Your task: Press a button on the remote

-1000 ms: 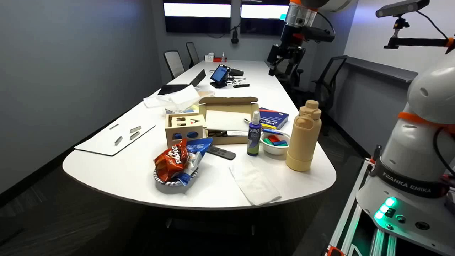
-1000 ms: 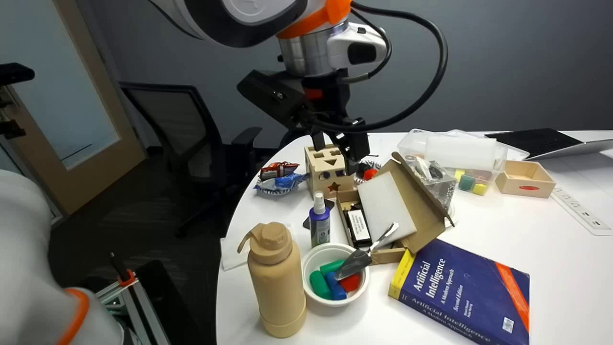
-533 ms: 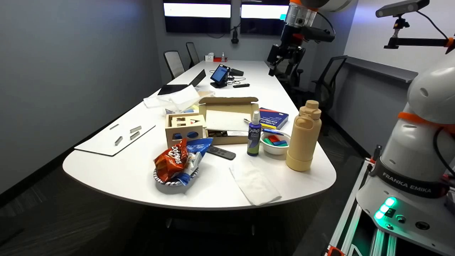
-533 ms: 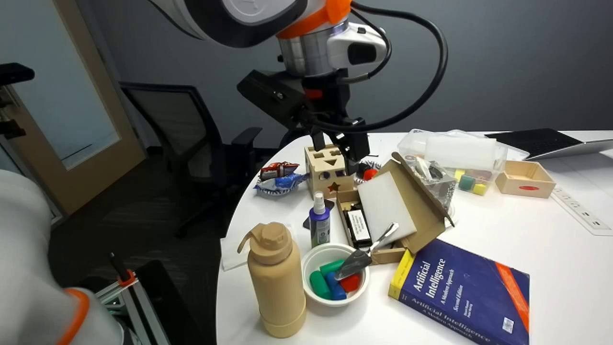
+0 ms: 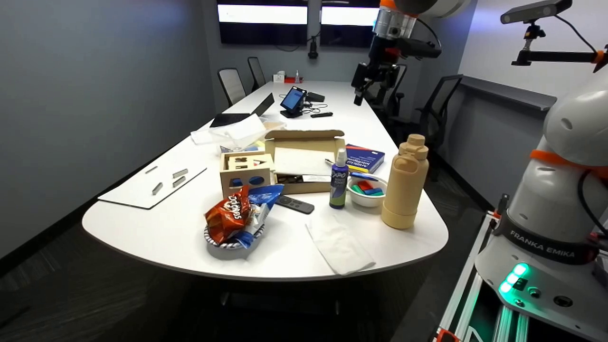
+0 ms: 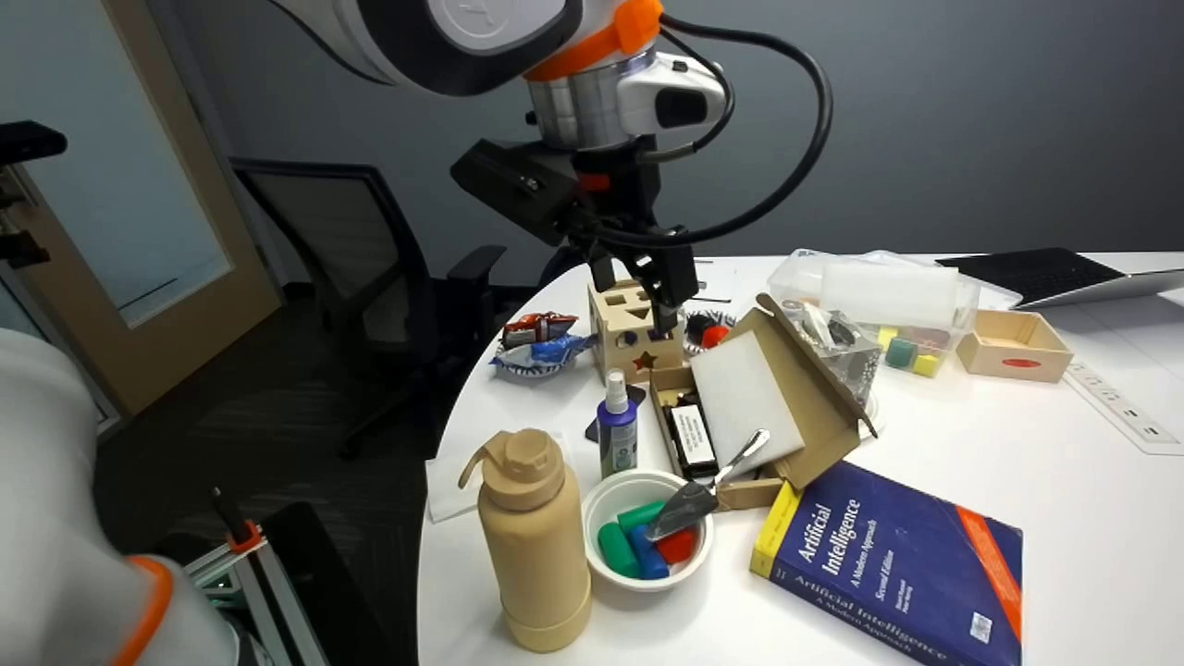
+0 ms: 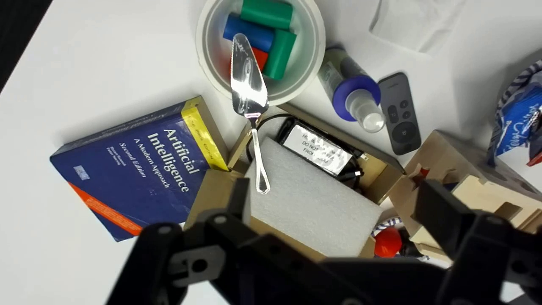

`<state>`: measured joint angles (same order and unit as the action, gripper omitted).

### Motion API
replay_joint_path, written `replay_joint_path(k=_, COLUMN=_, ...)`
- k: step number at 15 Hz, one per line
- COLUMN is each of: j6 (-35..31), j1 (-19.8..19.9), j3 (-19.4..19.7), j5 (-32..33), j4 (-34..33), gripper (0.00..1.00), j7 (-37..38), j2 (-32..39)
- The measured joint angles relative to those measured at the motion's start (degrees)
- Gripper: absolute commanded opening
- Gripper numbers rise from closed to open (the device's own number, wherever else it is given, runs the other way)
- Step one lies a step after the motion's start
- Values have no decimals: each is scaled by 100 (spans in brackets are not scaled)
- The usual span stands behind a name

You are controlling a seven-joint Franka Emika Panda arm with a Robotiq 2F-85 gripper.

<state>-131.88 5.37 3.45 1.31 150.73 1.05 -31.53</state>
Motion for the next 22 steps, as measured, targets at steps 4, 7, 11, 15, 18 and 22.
replay_joint_path(k=4, j6=-187, j1=-324, j3=-509, j5=-3, j4=109, gripper=100, j7=270, j2=201)
replay_joint_path(k=7, j6=-525, j1=-639, j3=-816, j5=-42, j4=176, gripper=100, j7=485, j2=533)
replay_joint_path(k=11, j6=-1047, j1=-943, j3=-1048, j5=-92, j4=128, gripper=100, j7=660, j2=1171)
replay_joint_path(k=15, j6=-1434, j1=-1084, j3=-1175, j5=-93, j4=-119, gripper=100, j7=698, j2=1860)
replay_joint_path(k=18, j6=-1622, j1=-1122, j3=-1228, j5=-92, j4=-363, gripper=75, j7=704, j2=2337)
replay_joint_path(k=22, j6=-1875, j1=-1125, j3=-1230, j5=-77, j4=-640, gripper=49, j7=727, j2=2885)
